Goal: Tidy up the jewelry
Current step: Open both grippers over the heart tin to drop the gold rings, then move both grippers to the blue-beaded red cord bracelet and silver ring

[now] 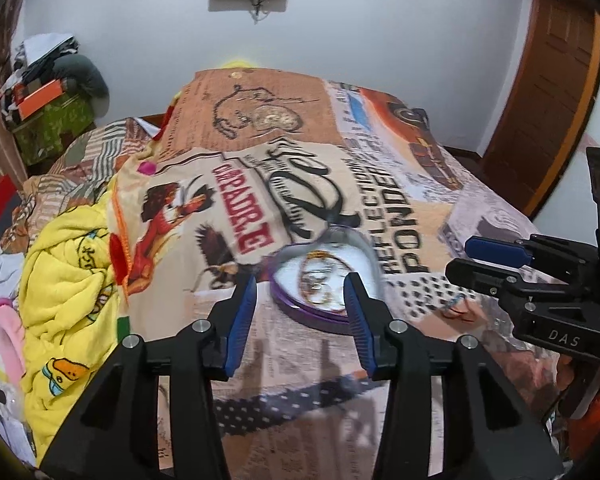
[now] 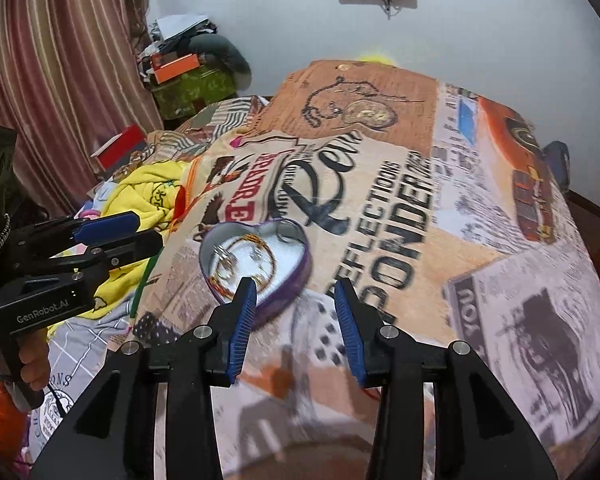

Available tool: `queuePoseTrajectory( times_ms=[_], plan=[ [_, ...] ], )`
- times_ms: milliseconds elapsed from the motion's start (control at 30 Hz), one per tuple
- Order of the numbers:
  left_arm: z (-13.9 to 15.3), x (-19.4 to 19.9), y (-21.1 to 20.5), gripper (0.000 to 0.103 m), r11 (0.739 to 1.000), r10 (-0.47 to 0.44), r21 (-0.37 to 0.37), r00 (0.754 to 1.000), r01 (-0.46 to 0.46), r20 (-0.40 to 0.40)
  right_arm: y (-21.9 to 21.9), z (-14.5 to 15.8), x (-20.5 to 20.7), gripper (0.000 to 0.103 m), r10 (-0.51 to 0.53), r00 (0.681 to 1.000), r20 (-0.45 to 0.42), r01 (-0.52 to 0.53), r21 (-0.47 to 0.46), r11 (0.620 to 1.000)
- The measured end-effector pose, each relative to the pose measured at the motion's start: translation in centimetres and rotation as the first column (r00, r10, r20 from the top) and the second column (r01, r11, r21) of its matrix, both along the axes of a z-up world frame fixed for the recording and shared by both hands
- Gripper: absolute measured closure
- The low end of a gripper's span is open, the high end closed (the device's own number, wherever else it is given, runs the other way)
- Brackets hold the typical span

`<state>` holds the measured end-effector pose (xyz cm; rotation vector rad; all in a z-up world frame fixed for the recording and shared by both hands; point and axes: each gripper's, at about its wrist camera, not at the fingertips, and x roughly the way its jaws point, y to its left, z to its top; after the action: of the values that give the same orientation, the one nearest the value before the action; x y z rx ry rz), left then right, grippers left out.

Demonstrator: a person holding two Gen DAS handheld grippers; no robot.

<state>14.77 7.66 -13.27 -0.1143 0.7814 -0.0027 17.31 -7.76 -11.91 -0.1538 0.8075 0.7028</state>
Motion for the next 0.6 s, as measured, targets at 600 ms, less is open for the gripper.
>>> queuePoseTrajectory(
  times_ms=[600],
  plan=[
    [-2.6,1.0,-9.9,0.056,0.983,-0.186,-0.022,0.978,0.185,-0.097,-10.2,-2.8,-0.9,0.066,-0.181,0.980,-0.077,0.179,-0.042,0.983]
  ],
)
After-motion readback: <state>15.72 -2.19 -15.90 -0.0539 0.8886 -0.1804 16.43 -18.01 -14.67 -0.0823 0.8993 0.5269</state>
